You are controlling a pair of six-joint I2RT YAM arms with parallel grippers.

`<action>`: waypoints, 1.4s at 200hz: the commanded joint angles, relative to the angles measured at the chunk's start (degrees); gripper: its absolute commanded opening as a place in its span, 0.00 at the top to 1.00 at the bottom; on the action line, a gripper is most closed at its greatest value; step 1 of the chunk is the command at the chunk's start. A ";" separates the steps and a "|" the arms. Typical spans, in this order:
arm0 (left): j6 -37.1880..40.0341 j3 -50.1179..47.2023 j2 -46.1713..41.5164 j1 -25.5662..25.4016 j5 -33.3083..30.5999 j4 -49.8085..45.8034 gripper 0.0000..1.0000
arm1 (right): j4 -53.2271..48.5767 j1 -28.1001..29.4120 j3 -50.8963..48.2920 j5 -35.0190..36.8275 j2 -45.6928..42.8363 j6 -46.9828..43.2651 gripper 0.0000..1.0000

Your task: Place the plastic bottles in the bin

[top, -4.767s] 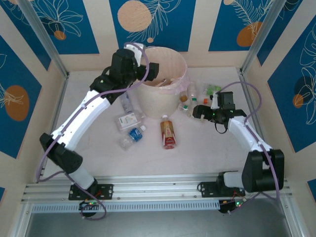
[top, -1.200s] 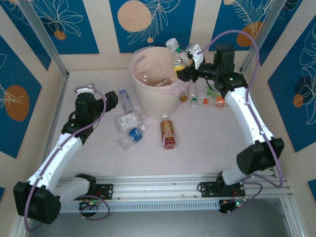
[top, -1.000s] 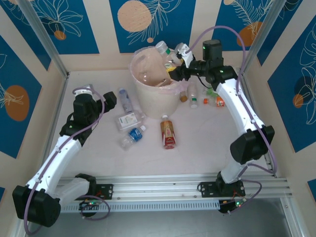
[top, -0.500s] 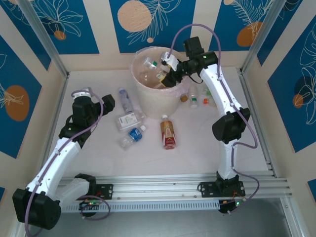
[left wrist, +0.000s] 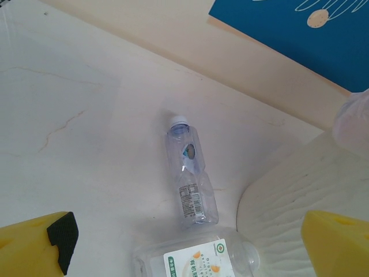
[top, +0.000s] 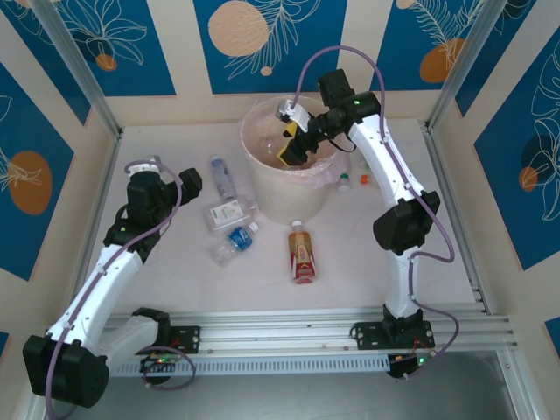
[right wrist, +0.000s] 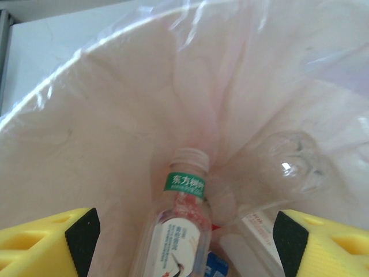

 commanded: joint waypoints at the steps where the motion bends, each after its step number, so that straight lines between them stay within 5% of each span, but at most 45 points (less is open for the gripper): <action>1: -1.24 -0.62 0.29 0.87 -0.26 -0.58 0.00 | 9.46 -0.81 -1.24 1.57 -5.24 8.63 0.17; 60: -3.62 0.69 5.53 0.93 -0.28 -4.19 0.00 | 31.29 -0.77 -17.08 18.65 -19.24 27.29 0.00; 102: -4.79 1.62 10.14 0.76 1.29 -5.54 0.00 | 34.98 -1.36 -30.79 33.98 -31.20 44.99 0.01; 139: -0.60 1.84 12.20 -0.44 5.10 -6.20 0.00 | 39.87 -2.72 -53.79 42.50 -47.37 54.73 0.01; 199: 6.90 2.57 11.69 -7.38 9.00 -15.88 0.00 | 42.50 -9.21 -81.08 45.78 -67.32 65.28 0.00; 236: 7.59 0.51 12.82 -17.55 6.12 -19.59 0.00 | 42.54 -11.18 -84.93 43.02 -69.31 67.26 0.01; 280: 11.45 -2.83 16.50 -23.11 3.00 -16.81 0.01 | 43.55 -11.35 -86.02 43.41 -69.02 66.84 0.02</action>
